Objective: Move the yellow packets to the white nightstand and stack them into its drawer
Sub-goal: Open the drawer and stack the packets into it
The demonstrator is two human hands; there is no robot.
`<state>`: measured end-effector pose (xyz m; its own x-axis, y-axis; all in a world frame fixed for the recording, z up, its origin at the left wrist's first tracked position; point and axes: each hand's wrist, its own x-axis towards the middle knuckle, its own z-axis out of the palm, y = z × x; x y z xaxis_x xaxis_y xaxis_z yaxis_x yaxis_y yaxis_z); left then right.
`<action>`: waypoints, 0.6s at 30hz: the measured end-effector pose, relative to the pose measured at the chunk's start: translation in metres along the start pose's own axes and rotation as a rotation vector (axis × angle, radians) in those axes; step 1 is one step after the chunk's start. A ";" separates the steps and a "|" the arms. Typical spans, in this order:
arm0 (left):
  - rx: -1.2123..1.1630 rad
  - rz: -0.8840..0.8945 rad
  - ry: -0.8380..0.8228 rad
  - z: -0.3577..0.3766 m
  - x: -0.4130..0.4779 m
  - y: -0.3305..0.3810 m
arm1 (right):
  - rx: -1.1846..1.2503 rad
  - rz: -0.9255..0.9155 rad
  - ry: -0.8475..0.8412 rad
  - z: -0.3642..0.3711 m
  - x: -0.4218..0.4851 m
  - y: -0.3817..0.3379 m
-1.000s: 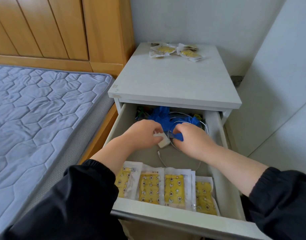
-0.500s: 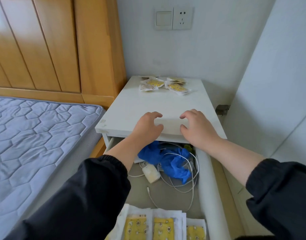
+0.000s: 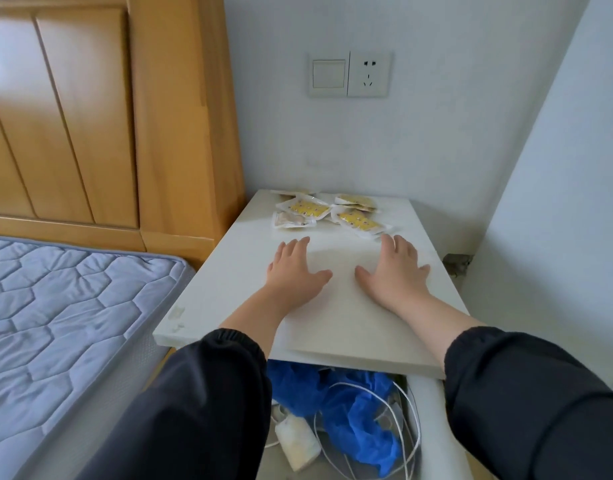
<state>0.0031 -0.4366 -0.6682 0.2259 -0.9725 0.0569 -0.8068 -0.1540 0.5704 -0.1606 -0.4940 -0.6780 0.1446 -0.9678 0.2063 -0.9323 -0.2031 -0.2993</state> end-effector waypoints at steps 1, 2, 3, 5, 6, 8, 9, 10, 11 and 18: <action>0.040 0.010 0.012 0.001 0.008 -0.004 | 0.005 -0.003 -0.001 0.003 0.009 0.000; 0.081 0.020 0.026 0.002 0.015 -0.007 | 0.015 -0.008 -0.001 0.005 0.018 0.000; 0.116 0.029 0.042 0.003 0.022 -0.010 | 0.024 -0.012 0.001 0.007 0.027 0.001; 0.159 0.026 0.073 0.003 0.037 -0.015 | 0.024 -0.012 0.008 0.012 0.043 0.001; 0.173 0.013 0.081 0.003 0.045 -0.018 | 0.012 -0.011 0.008 0.014 0.050 0.001; 0.213 -0.018 0.084 0.002 0.058 -0.023 | -0.021 -0.022 0.007 0.019 0.063 0.001; 0.240 -0.029 0.081 0.002 0.064 -0.025 | -0.036 -0.031 0.011 0.021 0.069 0.000; 0.265 -0.037 0.079 0.002 0.070 -0.026 | -0.046 -0.038 0.018 0.022 0.075 0.000; 0.288 -0.042 0.079 0.002 0.075 -0.028 | -0.048 -0.040 0.026 0.023 0.080 0.000; 0.391 0.069 0.119 0.000 0.105 -0.035 | -0.021 -0.021 0.036 0.027 0.095 0.001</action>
<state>0.0554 -0.5335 -0.6827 0.2072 -0.9595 0.1910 -0.9636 -0.1665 0.2091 -0.1389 -0.5898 -0.6842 0.1527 -0.9571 0.2464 -0.9359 -0.2202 -0.2750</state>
